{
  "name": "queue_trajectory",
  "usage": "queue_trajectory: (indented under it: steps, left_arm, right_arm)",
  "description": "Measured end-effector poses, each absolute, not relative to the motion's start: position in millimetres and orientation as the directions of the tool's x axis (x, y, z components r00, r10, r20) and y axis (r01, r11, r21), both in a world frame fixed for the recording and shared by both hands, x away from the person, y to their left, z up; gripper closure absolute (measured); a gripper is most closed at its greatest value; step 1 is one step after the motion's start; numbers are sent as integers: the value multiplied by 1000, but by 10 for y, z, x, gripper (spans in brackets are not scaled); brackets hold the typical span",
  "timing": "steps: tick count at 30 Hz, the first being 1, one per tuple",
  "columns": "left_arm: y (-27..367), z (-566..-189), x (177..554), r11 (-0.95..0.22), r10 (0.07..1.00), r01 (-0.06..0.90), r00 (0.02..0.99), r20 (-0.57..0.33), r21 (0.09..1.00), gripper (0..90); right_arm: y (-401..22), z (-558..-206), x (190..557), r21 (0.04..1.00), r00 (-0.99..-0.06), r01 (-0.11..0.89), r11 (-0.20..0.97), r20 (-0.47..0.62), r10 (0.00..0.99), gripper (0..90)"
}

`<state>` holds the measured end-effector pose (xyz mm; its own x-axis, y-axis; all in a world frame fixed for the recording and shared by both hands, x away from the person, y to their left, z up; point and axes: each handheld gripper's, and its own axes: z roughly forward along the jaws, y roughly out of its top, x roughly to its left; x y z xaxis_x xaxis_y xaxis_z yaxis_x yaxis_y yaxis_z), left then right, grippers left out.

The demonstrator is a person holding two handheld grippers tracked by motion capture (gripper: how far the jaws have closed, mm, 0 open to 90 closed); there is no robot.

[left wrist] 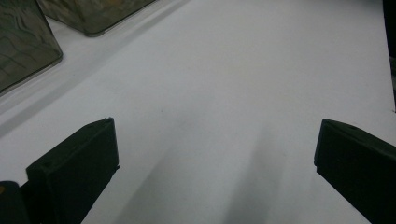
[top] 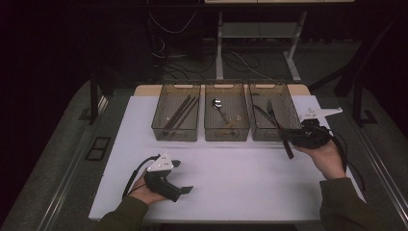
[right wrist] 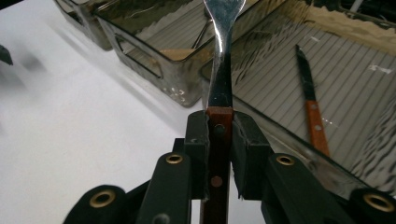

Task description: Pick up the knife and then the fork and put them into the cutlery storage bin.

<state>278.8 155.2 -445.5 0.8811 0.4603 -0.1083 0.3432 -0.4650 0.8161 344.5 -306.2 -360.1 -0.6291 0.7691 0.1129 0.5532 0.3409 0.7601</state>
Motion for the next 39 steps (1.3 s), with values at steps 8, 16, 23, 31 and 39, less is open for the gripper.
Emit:
queue_trajectory:
  steps: [8,16,23,31,39]
  left_arm:
    - [1550,-4463,2788,-470,459,346,882,-110,812,0]
    - [1542,-4464,2783,-470,461,347,881,-110,812,0]
    - [1539,-4464,2779,-467,461,347,880,-111,814,0]
    - [1540,-4462,2779,-466,460,346,881,-111,814,0]
    - [1530,-4465,2774,-459,459,346,881,-115,818,0]
  right_arm:
    - [-3139,-3543,3501,770,-615,546,330,102,782,776]
    - [-3165,-3412,3596,766,-604,550,332,90,792,776]
    - [-3158,-3296,3739,768,-597,546,334,78,798,776]
    - [-3152,-3210,3963,760,-583,556,335,69,810,775]
    - [-3148,-3191,4196,739,-553,580,344,47,832,775]
